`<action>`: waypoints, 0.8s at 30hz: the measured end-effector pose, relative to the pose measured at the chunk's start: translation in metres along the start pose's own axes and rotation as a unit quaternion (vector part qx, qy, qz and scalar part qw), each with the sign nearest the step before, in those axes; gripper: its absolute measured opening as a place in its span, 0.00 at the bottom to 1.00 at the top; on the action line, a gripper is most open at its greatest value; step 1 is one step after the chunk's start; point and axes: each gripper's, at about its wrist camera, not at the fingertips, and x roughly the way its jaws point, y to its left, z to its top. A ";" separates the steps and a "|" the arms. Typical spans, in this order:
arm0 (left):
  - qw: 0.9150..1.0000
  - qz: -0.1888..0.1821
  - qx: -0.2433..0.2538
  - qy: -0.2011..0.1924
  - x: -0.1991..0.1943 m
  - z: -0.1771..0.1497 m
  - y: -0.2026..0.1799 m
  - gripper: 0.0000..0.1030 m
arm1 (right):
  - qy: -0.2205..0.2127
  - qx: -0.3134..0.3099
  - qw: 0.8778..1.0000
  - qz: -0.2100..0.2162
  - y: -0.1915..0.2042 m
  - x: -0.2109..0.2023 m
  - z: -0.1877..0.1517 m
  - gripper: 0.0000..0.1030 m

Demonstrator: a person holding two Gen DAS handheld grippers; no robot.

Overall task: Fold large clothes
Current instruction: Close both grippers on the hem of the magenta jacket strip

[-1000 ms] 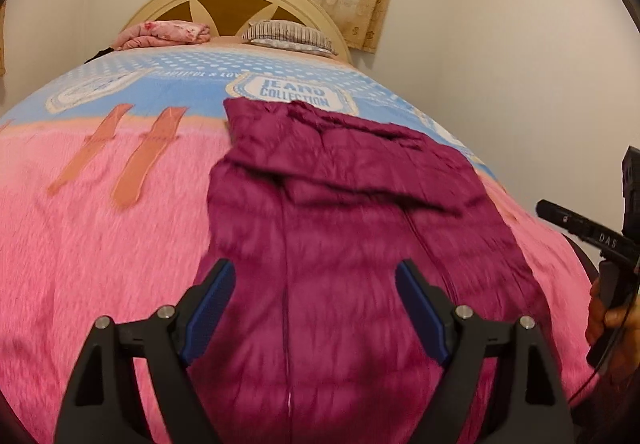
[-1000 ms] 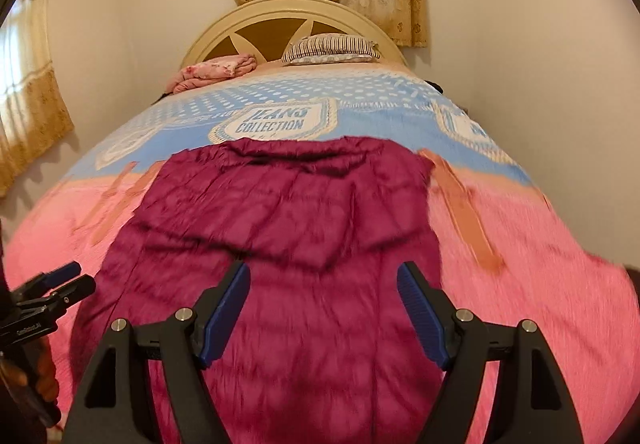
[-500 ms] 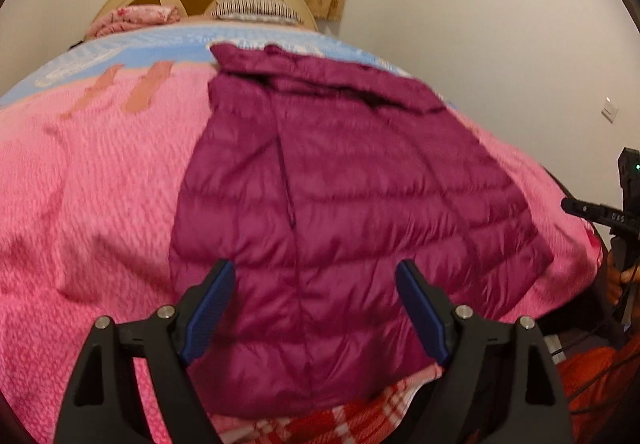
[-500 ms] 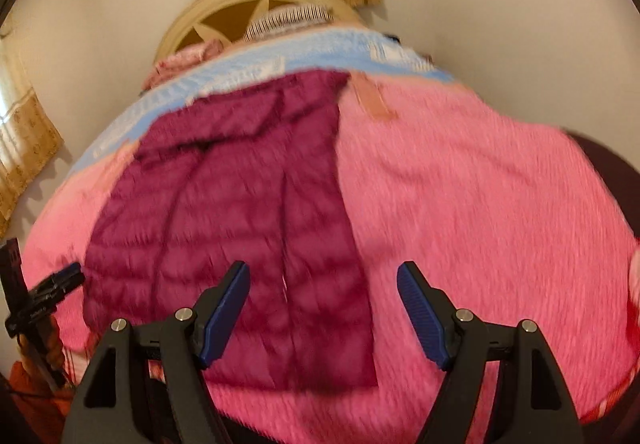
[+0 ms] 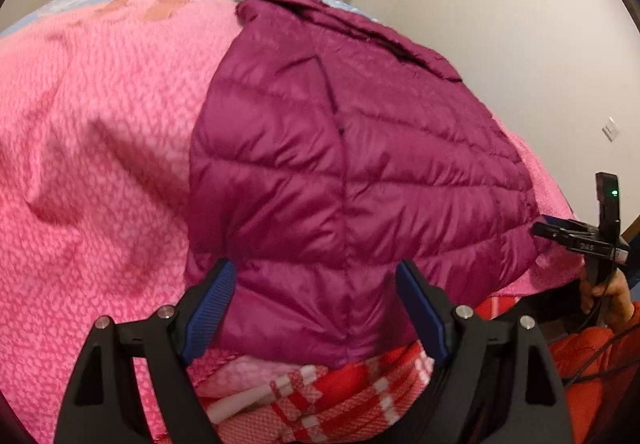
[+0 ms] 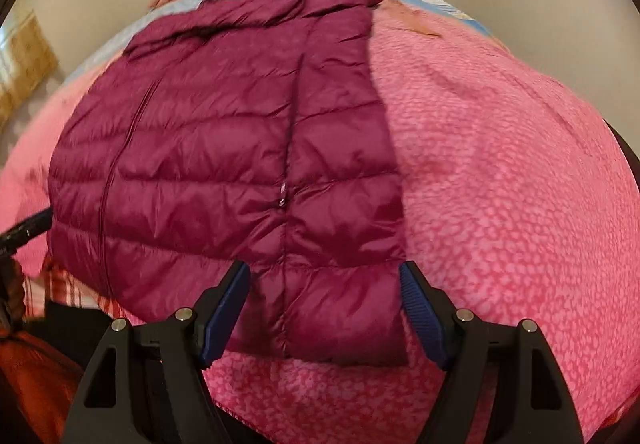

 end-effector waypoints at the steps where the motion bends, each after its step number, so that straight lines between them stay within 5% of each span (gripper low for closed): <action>1: 1.000 0.013 -0.001 0.005 0.002 0.000 0.003 0.82 | 0.001 -0.006 1.000 0.002 0.002 0.000 0.000 0.74; 4: 0.999 0.051 -0.004 -0.004 -0.008 0.002 0.011 0.82 | 0.004 -0.022 1.000 0.000 0.006 0.001 -0.002 0.68; 9: 0.998 0.030 -0.025 -0.058 -0.045 0.011 0.030 0.83 | -0.011 -0.006 1.000 0.019 -0.001 -0.003 0.000 0.67; 12: 0.998 0.000 -0.050 -0.028 -0.029 0.006 0.037 0.83 | -0.016 -0.022 1.000 0.008 0.002 0.004 0.007 0.67; 15: 0.999 0.020 -0.033 0.009 -0.006 -0.001 0.030 0.83 | 0.003 -0.038 0.999 0.011 0.008 0.016 0.010 0.66; 18: 0.999 0.010 -0.035 0.026 0.004 -0.006 0.027 0.80 | 0.024 -0.033 0.999 0.032 0.006 0.022 0.006 0.36; 20: 0.999 -0.013 -0.046 0.026 0.002 -0.007 0.028 0.70 | 0.023 -0.016 0.998 0.049 -0.002 0.019 0.001 0.27; 24: 0.997 -0.056 -0.049 0.002 -0.016 -0.006 0.027 0.23 | 0.013 0.023 0.995 0.094 -0.017 0.007 -0.001 0.16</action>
